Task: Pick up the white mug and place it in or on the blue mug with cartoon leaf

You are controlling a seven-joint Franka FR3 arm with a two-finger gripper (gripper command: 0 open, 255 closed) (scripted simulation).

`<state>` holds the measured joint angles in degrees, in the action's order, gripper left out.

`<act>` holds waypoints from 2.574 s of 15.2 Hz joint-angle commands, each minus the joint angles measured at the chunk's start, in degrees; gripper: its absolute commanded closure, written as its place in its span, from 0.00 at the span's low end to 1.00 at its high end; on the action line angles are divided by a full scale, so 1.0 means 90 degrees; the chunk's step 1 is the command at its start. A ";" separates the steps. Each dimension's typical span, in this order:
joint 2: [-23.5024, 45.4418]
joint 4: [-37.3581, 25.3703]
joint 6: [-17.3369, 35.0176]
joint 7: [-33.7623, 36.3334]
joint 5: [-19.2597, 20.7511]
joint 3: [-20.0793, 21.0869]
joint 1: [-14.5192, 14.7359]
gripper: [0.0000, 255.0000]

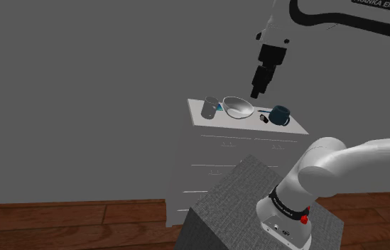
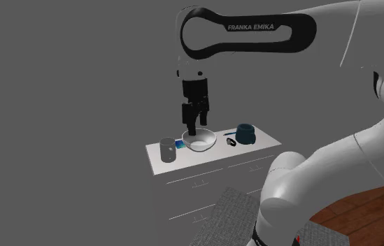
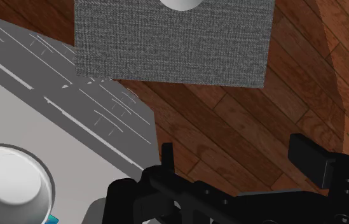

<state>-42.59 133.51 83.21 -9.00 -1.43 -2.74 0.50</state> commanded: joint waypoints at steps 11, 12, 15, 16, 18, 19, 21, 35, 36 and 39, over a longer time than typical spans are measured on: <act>0.1699 -0.0073 0.1804 -0.0977 0.0450 -0.0692 -0.0130 0.00; 0.1901 -0.0129 0.1969 -0.1072 0.0468 -0.0758 -0.0138 0.00; 0.2531 -0.0349 0.2437 -0.1362 0.0487 -0.0944 -0.0159 0.00; 0.2748 -0.0439 0.2582 -0.1460 0.0481 -0.1003 -0.0165 0.00; 0.3192 -0.0646 0.2856 -0.1659 0.0449 -0.1113 -0.0179 0.00; 0.3419 -0.0763 0.2983 -0.1761 0.0423 -0.1165 -0.0187 0.00; 0.3879 -0.1021 0.3217 -0.1967 0.0352 -0.1259 -0.0207 0.00; 0.6087 -0.2277 0.4265 -0.2888 -0.0226 -0.1443 -0.0445 0.00; 0.6123 -0.2233 0.4343 -0.2897 -0.0239 -0.1439 -0.0448 0.00; 0.6182 -0.2167 0.4466 -0.2912 -0.0261 -0.1433 -0.0453 0.00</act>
<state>12.85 113.94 123.13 -35.18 -3.72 -15.66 -3.57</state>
